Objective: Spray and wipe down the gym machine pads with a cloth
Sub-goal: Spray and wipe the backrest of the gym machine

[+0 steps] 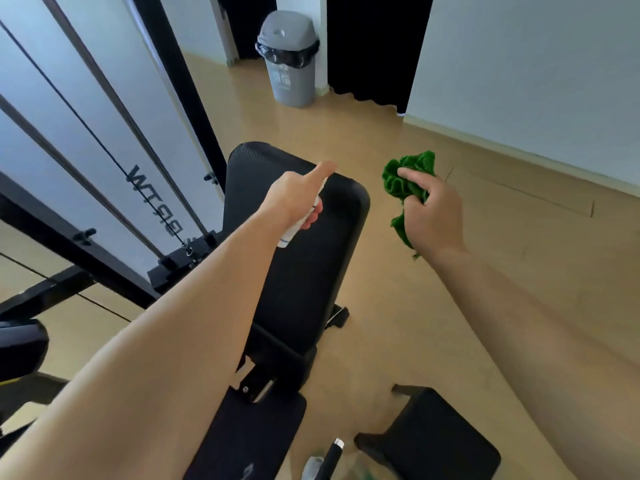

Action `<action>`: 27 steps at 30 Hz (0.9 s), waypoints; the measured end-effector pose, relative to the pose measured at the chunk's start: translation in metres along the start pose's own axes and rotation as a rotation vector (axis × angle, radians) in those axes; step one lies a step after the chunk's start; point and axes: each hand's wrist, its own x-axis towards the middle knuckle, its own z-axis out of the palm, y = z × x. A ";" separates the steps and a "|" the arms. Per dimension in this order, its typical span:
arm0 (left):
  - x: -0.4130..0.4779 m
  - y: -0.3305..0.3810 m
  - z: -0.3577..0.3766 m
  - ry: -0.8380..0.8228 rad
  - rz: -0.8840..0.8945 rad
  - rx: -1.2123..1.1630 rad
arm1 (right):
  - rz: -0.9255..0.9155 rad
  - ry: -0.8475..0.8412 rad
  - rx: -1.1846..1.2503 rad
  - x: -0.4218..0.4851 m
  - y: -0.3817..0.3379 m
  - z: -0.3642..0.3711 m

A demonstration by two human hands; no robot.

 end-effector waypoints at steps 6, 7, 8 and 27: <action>0.019 0.008 0.006 -0.010 0.060 0.176 | 0.029 0.032 -0.027 0.021 0.001 -0.008; 0.022 0.008 0.005 0.002 0.060 0.173 | 0.033 0.033 -0.031 0.025 0.000 -0.008; 0.025 0.007 0.004 0.023 0.057 0.161 | 0.035 0.034 -0.031 0.028 -0.001 -0.007; 0.079 -0.029 -0.081 0.195 -0.068 0.017 | -0.089 -0.305 -0.442 0.052 -0.029 0.075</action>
